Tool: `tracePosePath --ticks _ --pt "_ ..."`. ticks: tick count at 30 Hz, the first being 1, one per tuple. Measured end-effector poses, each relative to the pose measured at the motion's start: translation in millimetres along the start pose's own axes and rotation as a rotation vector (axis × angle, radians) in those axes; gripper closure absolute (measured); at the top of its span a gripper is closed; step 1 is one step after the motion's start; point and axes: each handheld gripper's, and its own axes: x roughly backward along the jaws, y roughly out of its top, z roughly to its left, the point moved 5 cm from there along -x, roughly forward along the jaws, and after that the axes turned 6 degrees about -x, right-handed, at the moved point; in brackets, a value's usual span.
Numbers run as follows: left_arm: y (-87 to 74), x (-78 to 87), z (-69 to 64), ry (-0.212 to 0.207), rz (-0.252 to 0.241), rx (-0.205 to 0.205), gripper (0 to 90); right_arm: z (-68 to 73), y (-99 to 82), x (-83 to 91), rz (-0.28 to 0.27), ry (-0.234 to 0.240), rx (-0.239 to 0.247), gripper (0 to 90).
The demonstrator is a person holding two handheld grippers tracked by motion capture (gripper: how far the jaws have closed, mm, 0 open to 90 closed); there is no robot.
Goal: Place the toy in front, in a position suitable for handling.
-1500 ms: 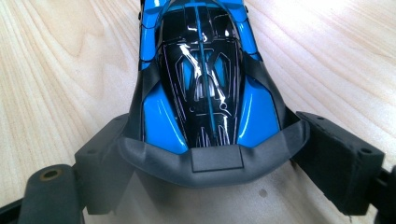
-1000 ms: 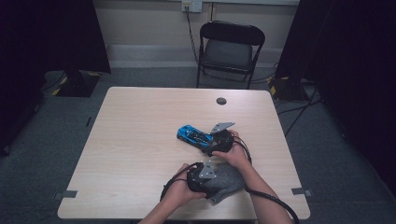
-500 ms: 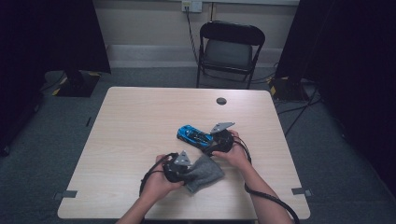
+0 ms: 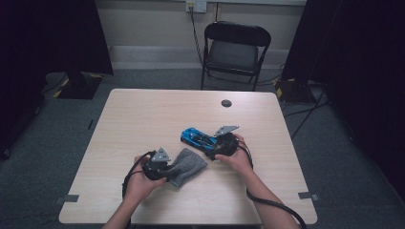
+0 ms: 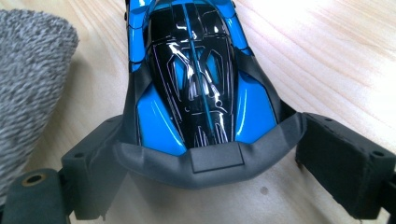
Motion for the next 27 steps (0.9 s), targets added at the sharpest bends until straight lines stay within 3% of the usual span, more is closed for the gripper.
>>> tracePosePath --ticks 5,11,12,16,21,24,27 --pt "-2.3 -3.4 0.1 0.002 0.002 0.003 70.8 3.6 2.0 -2.7 -0.001 -0.018 -0.010 10.8" --pt "-4.0 -6.7 -1.0 -0.002 -0.020 0.004 64.1 5.4 2.4 -1.5 -0.017 0.009 0.009 19.9" --pt "-3.5 -7.7 -1.8 0.000 -0.029 0.002 54.6 5.4 2.3 -1.4 -0.018 0.011 0.010 20.1" --pt "0.5 -8.2 -2.3 0.021 -0.046 -0.001 39.9 5.4 2.2 -1.4 -0.019 0.010 0.009 20.2" --pt "-1.1 -14.3 -4.9 0.029 -0.048 -0.008 37.1 5.4 2.1 -1.3 -0.019 0.009 0.009 20.2" --pt "-4.2 -17.2 -7.6 0.053 -0.040 -0.070 36.8 5.5 2.1 -1.4 -0.020 0.009 0.008 20.3" --pt "-5.1 -19.0 -9.0 0.066 -0.035 -0.094 36.3 5.5 2.0 -1.3 -0.020 0.008 0.008 20.3"
